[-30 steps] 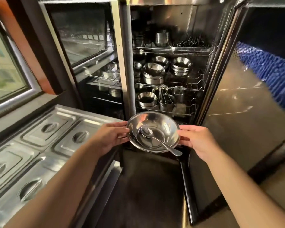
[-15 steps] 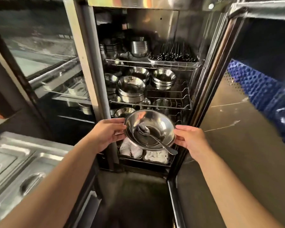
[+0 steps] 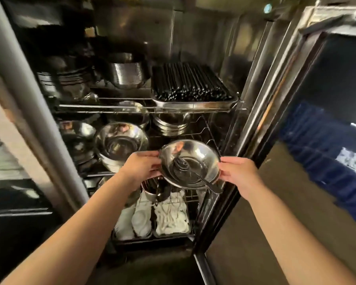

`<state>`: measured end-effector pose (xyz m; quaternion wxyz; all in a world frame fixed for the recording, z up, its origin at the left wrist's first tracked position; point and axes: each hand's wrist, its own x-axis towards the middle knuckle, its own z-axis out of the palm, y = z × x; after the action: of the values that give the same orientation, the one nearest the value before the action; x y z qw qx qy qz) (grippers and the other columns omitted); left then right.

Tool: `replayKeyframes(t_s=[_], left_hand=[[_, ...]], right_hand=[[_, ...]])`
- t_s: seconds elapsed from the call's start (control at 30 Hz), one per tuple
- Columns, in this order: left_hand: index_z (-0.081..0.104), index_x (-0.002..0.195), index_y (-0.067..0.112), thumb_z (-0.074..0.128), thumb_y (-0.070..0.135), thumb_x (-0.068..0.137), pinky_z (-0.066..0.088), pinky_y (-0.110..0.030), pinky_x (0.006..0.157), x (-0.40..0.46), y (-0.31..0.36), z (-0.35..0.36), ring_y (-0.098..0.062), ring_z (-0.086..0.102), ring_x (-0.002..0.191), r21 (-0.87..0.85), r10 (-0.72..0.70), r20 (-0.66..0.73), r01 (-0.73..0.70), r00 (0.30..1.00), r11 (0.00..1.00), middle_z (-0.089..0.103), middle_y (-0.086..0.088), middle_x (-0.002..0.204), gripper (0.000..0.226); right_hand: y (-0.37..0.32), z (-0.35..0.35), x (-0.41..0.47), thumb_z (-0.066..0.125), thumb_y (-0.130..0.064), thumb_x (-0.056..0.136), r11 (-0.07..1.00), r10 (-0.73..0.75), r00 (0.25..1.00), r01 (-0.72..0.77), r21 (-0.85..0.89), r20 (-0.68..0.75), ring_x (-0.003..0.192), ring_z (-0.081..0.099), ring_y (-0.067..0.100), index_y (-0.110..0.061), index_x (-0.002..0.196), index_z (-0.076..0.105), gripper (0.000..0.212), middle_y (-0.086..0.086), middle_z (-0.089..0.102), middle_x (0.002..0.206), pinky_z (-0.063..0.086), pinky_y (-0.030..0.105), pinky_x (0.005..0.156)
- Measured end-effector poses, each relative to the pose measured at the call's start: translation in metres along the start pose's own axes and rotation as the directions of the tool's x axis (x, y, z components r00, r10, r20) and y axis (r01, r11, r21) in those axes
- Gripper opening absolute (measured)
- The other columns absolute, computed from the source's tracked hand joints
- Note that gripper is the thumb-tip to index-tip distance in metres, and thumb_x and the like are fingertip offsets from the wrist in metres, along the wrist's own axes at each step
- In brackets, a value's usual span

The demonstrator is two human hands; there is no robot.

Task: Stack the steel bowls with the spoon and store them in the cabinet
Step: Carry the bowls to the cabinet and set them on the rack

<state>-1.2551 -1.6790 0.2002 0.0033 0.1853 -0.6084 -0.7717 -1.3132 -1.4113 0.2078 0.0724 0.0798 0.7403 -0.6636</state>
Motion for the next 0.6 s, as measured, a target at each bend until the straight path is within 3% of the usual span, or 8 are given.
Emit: replayKeyframes(t_s=[0.13,0.2,0.27,0.33,0.4,0.47,0.53,0.6], left_hand=[[0.069,0.089,0.011,0.064,0.001,0.09,0.059,-0.026,0.057,0.057,0.02,0.001,-0.016,0.075,0.068,0.087,-0.021,0.016,0.02,1.0,0.996,0.078,-0.007,0.077,0.012],[0.068,0.094,0.01,0.062,0.007,0.093,0.061,-0.029,0.07,0.082,0.024,0.001,-0.016,0.076,0.079,0.15,-0.049,0.037,0.042,0.998,0.988,0.079,-0.003,0.079,0.007],[0.07,0.102,0.006,0.062,0.01,0.093,0.059,-0.03,0.077,0.098,0.024,0.003,-0.017,0.073,0.089,0.176,-0.084,0.042,0.076,0.996,0.982,0.078,-0.001,0.086,0.012],[0.071,0.104,0.006,0.062,0.01,0.093,0.056,-0.027,0.071,0.111,0.024,0.009,-0.013,0.069,0.088,0.199,-0.114,0.056,0.101,0.992,0.975,0.073,0.002,0.09,0.015],[0.07,0.096,0.009,0.06,0.009,0.094,0.053,-0.026,0.069,0.122,0.024,0.015,-0.011,0.067,0.084,0.205,-0.142,0.077,0.124,0.987,0.971,0.07,0.003,0.086,0.01],[0.069,0.093,0.01,0.059,0.008,0.094,0.052,-0.027,0.07,0.131,0.022,0.021,-0.013,0.066,0.084,0.196,-0.162,0.079,0.144,0.984,0.97,0.07,0.001,0.086,0.01],[0.07,0.095,0.007,0.057,0.008,0.095,0.053,-0.027,0.066,0.14,0.019,0.026,-0.016,0.065,0.085,0.197,-0.173,0.072,0.156,0.982,0.968,0.07,-0.003,0.091,0.012],[0.07,0.093,0.008,0.057,0.009,0.096,0.053,-0.022,0.052,0.146,0.016,0.03,-0.015,0.065,0.081,0.192,-0.193,0.06,0.178,0.979,0.965,0.069,-0.002,0.088,0.013]], right_hand=[[-0.011,0.024,0.039,0.075,0.006,0.083,1.0,0.002,0.996,-0.004,-0.024,-0.084,0.079,0.074,0.02,0.001,0.117,0.067,0.035,0.016,0.073,0.1,0.059,0.021,0.055],[-0.011,0.035,0.062,0.076,0.005,0.082,0.998,0.013,0.992,-0.02,-0.057,-0.122,0.083,0.073,0.022,0.002,0.122,0.065,0.042,0.018,0.072,0.106,0.061,0.024,0.058],[-0.008,0.041,0.079,0.076,0.003,0.08,0.989,-0.015,0.991,-0.005,-0.147,-0.131,0.082,0.072,0.024,0.002,0.11,0.07,0.03,0.019,0.073,0.098,0.063,0.042,0.075],[-0.005,0.046,0.094,0.077,-0.003,0.078,0.97,-0.039,0.988,0.002,-0.244,-0.147,0.079,0.071,0.029,0.0,0.092,0.071,0.015,0.023,0.073,0.087,0.056,0.058,0.088],[0.0,0.05,0.11,0.078,-0.01,0.078,0.943,-0.044,0.988,-0.007,-0.332,-0.146,0.083,0.071,0.028,-0.003,0.103,0.073,0.027,0.013,0.073,0.086,0.057,0.053,0.088],[0.006,0.052,0.124,0.08,-0.018,0.08,0.909,-0.049,0.989,-0.014,-0.417,-0.139,0.082,0.069,0.019,-0.007,0.115,0.07,0.038,0.003,0.071,0.092,0.059,0.039,0.078],[0.012,0.053,0.138,0.08,-0.023,0.08,0.878,-0.063,0.989,-0.008,-0.479,-0.132,0.07,0.06,0.007,-0.011,0.107,0.071,0.031,0.0,0.069,0.09,0.05,0.027,0.066],[0.016,0.054,0.15,0.08,-0.024,0.082,0.851,-0.061,0.992,-0.007,-0.525,-0.112,0.071,0.058,0.01,-0.007,0.111,0.068,0.036,0.003,0.069,0.098,0.047,0.029,0.07]])
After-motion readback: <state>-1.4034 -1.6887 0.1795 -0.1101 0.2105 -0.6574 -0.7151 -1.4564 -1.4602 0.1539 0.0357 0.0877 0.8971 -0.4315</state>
